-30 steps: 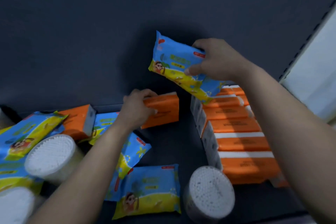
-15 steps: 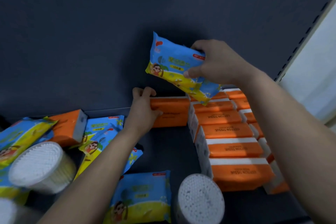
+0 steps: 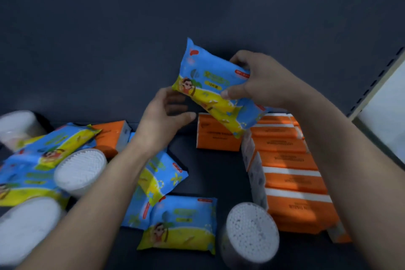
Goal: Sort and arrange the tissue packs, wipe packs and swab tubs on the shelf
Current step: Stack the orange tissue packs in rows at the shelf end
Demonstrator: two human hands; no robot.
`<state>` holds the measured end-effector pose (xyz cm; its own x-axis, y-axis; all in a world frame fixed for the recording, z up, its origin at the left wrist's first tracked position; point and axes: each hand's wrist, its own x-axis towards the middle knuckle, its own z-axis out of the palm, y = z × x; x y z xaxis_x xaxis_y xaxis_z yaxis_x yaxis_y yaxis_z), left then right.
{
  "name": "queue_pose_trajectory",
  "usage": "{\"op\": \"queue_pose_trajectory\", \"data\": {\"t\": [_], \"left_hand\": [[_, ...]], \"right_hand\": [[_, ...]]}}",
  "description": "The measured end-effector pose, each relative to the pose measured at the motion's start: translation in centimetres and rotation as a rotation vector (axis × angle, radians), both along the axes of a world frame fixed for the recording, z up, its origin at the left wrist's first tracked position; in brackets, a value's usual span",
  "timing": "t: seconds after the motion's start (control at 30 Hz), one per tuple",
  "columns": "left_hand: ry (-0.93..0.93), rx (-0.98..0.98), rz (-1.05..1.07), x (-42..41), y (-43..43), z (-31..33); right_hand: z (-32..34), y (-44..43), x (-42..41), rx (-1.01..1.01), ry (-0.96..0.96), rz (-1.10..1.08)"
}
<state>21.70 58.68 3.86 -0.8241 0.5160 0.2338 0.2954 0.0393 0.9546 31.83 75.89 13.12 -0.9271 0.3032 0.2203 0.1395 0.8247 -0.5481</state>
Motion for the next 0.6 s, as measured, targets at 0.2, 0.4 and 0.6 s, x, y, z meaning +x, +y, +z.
{"op": "queue_pose_trajectory", "data": {"t": [0.2,0.4,0.6], "left_hand": [[-0.204,0.217,-0.106,1.1,-4.4,2.0],[-0.291,0.194,0.022,1.3,-9.7,2.0],[-0.384,0.209,-0.063,-0.2,-15.5,3.0]], "right_hand": [[0.3,-4.9,-2.4,-0.107,0.057,0.097],[0.3,-10.7,-4.0,-0.126,0.090,0.145],[0.4,-17.0,-4.9,-0.221,0.108,0.173]]}}
